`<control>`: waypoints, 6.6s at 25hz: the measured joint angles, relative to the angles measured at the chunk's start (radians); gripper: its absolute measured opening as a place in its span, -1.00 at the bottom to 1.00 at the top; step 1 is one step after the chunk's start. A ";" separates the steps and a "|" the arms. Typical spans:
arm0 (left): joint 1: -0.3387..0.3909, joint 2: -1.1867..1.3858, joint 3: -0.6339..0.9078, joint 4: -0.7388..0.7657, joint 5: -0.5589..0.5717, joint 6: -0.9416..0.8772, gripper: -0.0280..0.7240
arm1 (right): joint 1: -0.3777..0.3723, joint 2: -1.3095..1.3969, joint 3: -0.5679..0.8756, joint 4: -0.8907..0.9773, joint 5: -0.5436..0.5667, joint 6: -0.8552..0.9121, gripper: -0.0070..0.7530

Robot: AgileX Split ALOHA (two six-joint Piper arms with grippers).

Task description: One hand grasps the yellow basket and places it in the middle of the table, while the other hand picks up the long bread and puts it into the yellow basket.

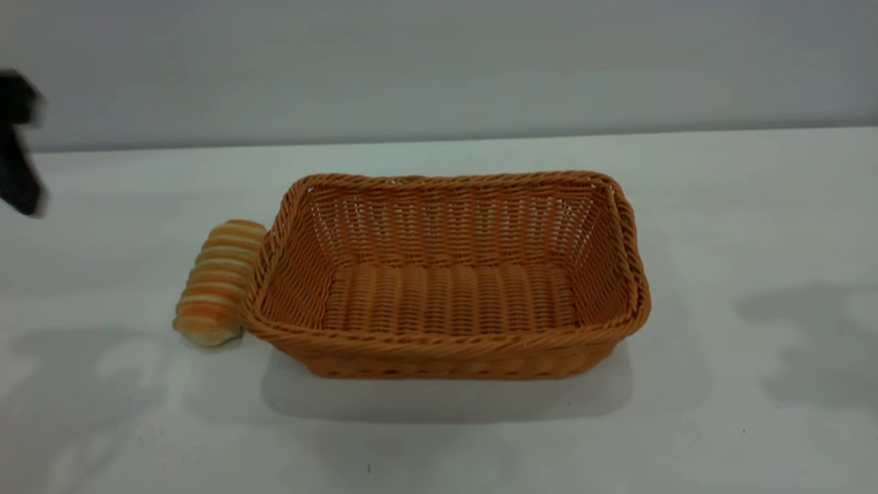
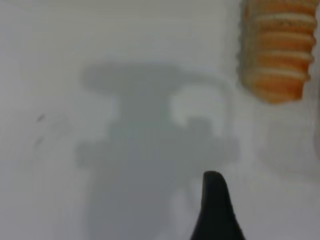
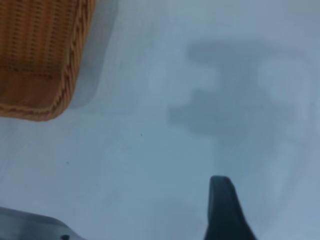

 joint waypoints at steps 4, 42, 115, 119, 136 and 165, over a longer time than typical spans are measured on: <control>0.000 0.203 -0.076 -0.100 -0.093 0.110 0.57 | 0.000 -0.004 0.002 -0.003 -0.015 0.001 0.33; -0.112 0.270 -0.320 -0.632 -0.055 0.910 -0.77 | 0.000 -0.004 0.005 0.008 -0.041 0.003 0.33; -0.125 -1.627 0.361 0.061 0.727 0.100 0.41 | 0.000 -1.472 0.819 0.015 0.030 -0.038 0.30; -0.125 -1.627 0.361 0.061 0.724 0.101 0.41 | 0.000 -1.472 0.819 0.014 0.030 -0.038 0.30; 0.041 -1.627 0.361 0.060 0.723 0.101 0.41 | -0.071 -1.545 0.819 0.013 0.030 -0.038 0.30; 0.070 -1.627 0.361 0.060 0.723 0.102 0.41 | -0.072 -1.547 0.819 0.013 0.030 -0.039 0.30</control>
